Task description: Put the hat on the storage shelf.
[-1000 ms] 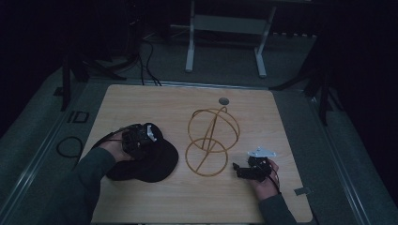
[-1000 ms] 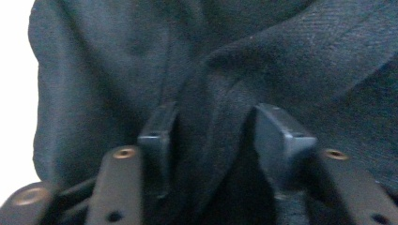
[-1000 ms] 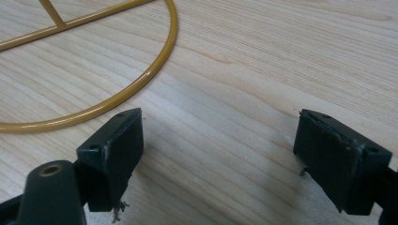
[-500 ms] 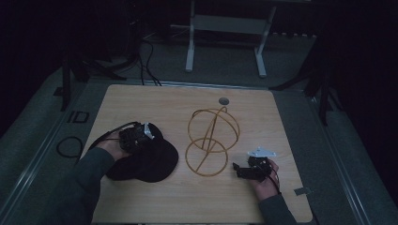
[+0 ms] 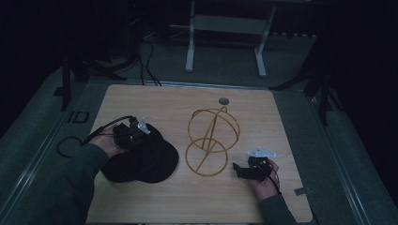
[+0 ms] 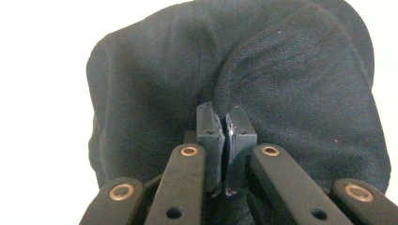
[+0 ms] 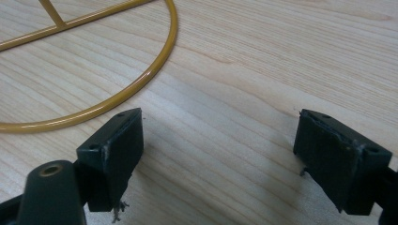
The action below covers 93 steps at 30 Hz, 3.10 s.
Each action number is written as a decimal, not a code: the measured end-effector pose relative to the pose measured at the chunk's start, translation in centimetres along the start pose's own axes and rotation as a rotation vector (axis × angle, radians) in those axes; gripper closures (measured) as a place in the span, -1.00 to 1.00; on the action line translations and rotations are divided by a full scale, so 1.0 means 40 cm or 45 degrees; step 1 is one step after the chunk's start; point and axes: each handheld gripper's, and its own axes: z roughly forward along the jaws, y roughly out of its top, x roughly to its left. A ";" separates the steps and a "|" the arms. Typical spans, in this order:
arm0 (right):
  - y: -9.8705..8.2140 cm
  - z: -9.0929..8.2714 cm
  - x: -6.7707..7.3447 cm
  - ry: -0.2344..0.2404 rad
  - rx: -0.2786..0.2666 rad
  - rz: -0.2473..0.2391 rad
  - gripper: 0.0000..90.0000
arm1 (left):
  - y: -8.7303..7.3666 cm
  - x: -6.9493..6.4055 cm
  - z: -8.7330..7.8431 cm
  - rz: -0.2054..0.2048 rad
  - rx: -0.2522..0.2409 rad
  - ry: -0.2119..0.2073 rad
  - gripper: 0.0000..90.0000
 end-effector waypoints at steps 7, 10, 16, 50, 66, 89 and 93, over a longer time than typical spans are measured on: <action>0.000 0.000 0.000 -0.001 -0.001 -0.002 -0.64 | 0.023 0.007 -0.044 0.055 -0.005 -0.043 0.92; 0.000 0.000 0.000 0.000 -0.001 -0.002 -0.64 | 0.034 0.011 -0.060 0.078 -0.001 -0.050 0.93; 0.000 0.000 0.000 0.000 -0.001 -0.003 -0.64 | 0.048 0.033 -0.088 0.064 -0.027 -0.039 0.93; 0.000 0.000 -0.001 0.001 0.000 -0.003 -0.64 | 0.183 0.137 -0.320 0.066 -0.155 0.072 0.92; 0.000 0.000 -0.001 0.001 -0.001 -0.002 -0.64 | 0.215 0.156 -0.343 0.054 -0.185 0.026 0.92; 0.001 0.001 0.000 0.009 -0.001 -0.005 -0.64 | 0.231 0.192 -0.401 -0.044 -0.292 0.036 0.93; 0.001 0.001 0.000 0.009 -0.002 -0.006 -0.64 | 0.235 0.192 -0.414 -0.047 -0.302 0.026 0.93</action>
